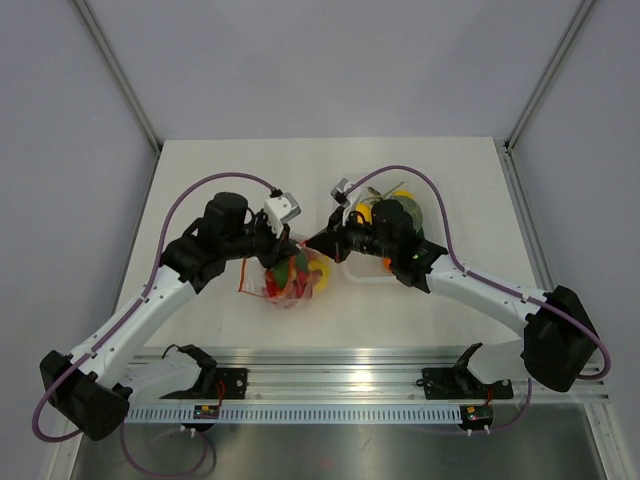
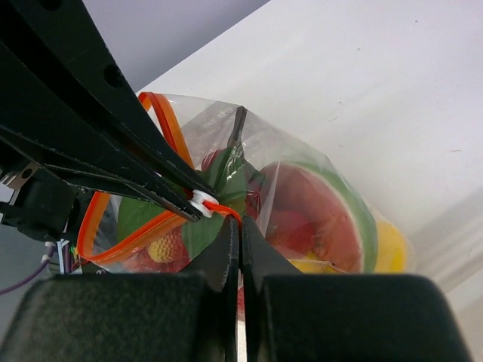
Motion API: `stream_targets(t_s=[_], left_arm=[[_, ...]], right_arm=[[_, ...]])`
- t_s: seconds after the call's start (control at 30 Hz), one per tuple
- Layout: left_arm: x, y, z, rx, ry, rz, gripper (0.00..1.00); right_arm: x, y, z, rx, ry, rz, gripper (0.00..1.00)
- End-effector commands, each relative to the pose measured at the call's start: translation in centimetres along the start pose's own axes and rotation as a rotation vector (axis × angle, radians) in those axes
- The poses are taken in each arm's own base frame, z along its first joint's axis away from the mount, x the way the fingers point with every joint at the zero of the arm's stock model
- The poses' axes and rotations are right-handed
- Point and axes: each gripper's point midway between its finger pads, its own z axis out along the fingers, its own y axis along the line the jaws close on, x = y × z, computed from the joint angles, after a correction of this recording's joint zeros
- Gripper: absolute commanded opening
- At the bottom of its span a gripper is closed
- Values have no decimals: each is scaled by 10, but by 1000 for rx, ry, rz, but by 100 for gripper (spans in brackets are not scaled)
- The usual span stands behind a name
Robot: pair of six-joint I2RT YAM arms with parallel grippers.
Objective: Place the food in the zip-top bag and seal the zipper
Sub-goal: Zip the zipper food storage bag at the center of the board.
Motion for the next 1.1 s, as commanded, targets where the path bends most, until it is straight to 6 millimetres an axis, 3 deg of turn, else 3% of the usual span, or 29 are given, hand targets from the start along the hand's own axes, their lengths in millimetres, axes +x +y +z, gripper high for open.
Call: stream_targets(t_s=[0.0,0.2,0.73,1.07], left_arm=[[13,2,-10,-29,55,-25,0],[16,9,-20,-79,54,-44,0],[25,14,-38,-152,42,-68,0],[39,19,-35,-186,63,-112,0]], right_arm=[[-42,-47,-14,257,-177,9,0],[-50,-59,-18,340,-226,65,0],[-70,-65,-13,340,-318,139,0],[-53,-82,-6,357,-293,172,0]])
